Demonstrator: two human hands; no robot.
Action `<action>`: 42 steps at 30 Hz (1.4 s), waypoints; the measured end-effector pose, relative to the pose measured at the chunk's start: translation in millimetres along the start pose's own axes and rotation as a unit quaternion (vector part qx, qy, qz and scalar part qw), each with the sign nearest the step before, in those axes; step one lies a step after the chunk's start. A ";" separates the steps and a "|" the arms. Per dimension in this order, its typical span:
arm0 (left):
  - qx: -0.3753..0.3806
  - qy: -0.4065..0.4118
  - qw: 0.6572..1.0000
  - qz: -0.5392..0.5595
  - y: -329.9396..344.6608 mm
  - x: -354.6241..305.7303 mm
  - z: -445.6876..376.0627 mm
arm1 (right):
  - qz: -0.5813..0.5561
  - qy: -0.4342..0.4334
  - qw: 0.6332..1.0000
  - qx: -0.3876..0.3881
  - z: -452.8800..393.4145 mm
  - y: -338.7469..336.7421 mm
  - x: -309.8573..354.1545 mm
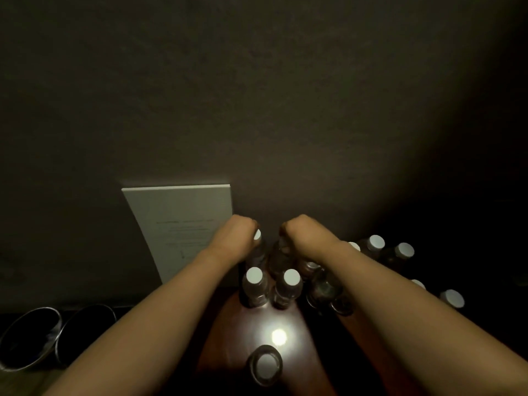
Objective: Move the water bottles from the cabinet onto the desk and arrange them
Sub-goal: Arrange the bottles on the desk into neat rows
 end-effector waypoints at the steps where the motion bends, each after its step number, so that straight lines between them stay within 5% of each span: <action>1: -0.001 0.004 1.000 -0.003 0.5 -0.5 -0.4 | 0.006 0.007 1.000 -0.002 -3.2 -0.6 1.1; 9: -0.018 0.014 0.999 -0.046 -1.0 3.1 -0.6 | 0.016 0.035 0.999 -0.028 -21.4 5.2 -1.7; 18: 0.015 0.015 0.998 -0.054 -5.2 0.1 5.3 | 0.052 -0.073 0.996 0.001 -16.4 7.5 -0.3; 42: 0.023 0.039 0.998 -0.046 -3.8 3.6 8.3 | 0.007 -0.032 0.998 -0.052 -13.0 7.4 4.4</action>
Point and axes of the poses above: each hand's wrist, its own z-axis away from the middle knuckle, its own y-axis out of the palm, x = y × z, the point moved 3 cm from there along -z, towards the middle knuckle, and after that the axes turned 15 degrees about x, right-handed, at the moved point
